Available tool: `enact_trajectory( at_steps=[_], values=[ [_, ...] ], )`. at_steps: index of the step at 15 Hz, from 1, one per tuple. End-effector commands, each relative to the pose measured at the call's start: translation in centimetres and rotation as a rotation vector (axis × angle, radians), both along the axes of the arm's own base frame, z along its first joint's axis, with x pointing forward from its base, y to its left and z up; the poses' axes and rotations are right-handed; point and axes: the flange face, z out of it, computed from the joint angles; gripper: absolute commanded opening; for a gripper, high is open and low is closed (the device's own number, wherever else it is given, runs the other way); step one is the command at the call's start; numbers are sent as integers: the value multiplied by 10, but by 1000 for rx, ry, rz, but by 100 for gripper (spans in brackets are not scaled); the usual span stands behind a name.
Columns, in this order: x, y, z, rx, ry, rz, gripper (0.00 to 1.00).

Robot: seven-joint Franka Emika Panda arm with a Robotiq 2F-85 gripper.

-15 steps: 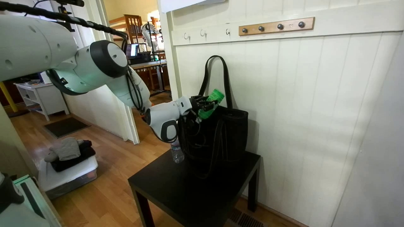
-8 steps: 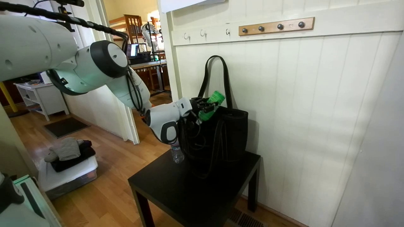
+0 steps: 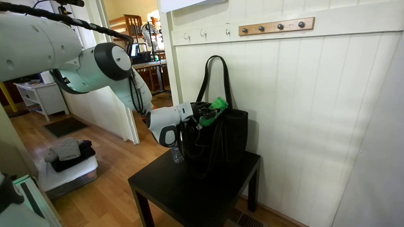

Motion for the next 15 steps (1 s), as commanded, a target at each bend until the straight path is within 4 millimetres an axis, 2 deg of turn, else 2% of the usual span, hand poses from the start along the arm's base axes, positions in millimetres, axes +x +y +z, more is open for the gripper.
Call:
enact_trajectory(
  at_steps=[1, 7, 11, 15],
  values=[
    [-4, -6, 1, 2, -20, -26, 36],
    [-2, -9, 3, 28, -33, -74, 36],
    [-1, -6, -2, 77, -28, -78, 36],
    [4, -1, 3, 82, -45, -55, 36]
  ],
)
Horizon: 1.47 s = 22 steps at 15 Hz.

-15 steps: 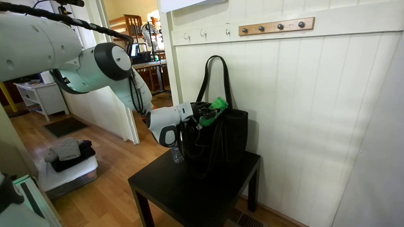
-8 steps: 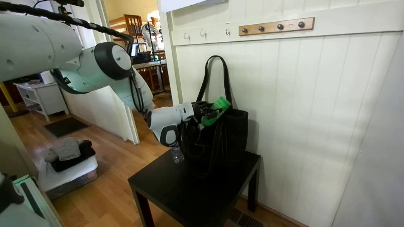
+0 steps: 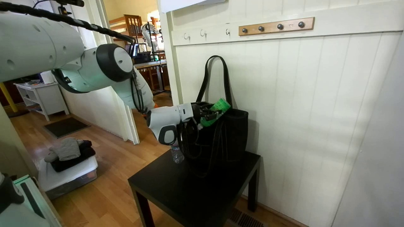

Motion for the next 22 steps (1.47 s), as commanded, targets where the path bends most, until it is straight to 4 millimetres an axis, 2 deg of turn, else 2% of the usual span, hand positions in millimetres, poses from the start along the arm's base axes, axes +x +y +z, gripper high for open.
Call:
enact_trajectory(
  at_steps=[1, 11, 22],
  values=[
    [4, 5, 4, 8, -35, 14, 36],
    [8, 11, 7, -24, -31, 53, 36],
    [2, 10, -6, -57, 40, 63, 36]
  ],
)
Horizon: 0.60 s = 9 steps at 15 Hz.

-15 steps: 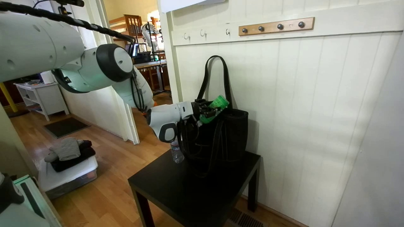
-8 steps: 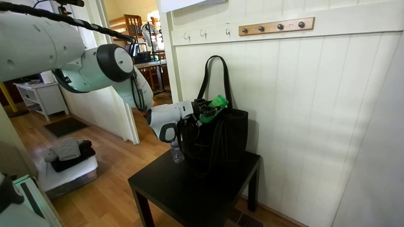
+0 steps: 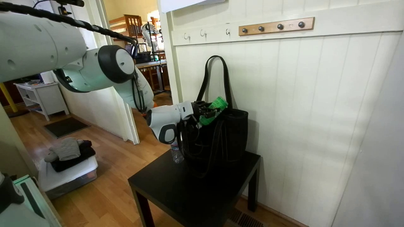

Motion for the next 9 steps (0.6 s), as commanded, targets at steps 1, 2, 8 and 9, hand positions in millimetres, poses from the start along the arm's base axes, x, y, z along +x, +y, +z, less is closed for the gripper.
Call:
enact_trajectory(
  at_steps=[1, 2, 8, 9],
  values=[
    [-6, -1, -9, -11, 25, 4, 36],
    [-7, -1, -12, -10, 35, 10, 36],
    [-6, -4, -14, -26, 47, 28, 97],
    [-6, -5, -14, -32, 48, 29, 100]
  ],
)
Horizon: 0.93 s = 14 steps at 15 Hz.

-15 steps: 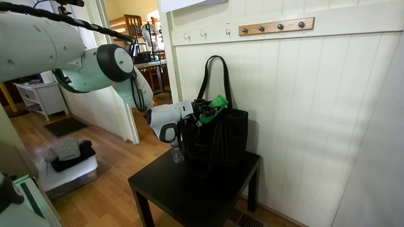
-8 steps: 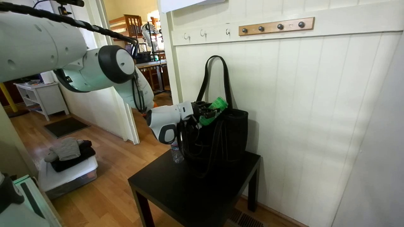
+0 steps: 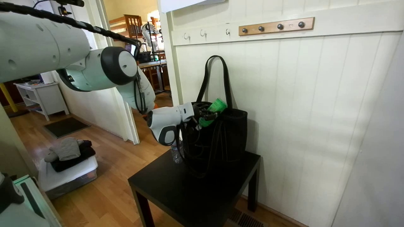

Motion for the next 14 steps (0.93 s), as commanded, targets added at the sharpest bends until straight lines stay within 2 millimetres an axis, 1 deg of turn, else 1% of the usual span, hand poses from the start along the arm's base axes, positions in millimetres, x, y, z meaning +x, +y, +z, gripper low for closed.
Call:
enact_trajectory(
  at_steps=[1, 7, 11, 14],
  values=[
    [-5, -2, -5, -26, 10, 12, 100],
    [-4, -5, -5, -40, 15, 18, 100],
    [-1, 1, -5, -18, 9, 50, 100],
    [0, 9, -12, 19, 40, 87, 100]
  ],
)
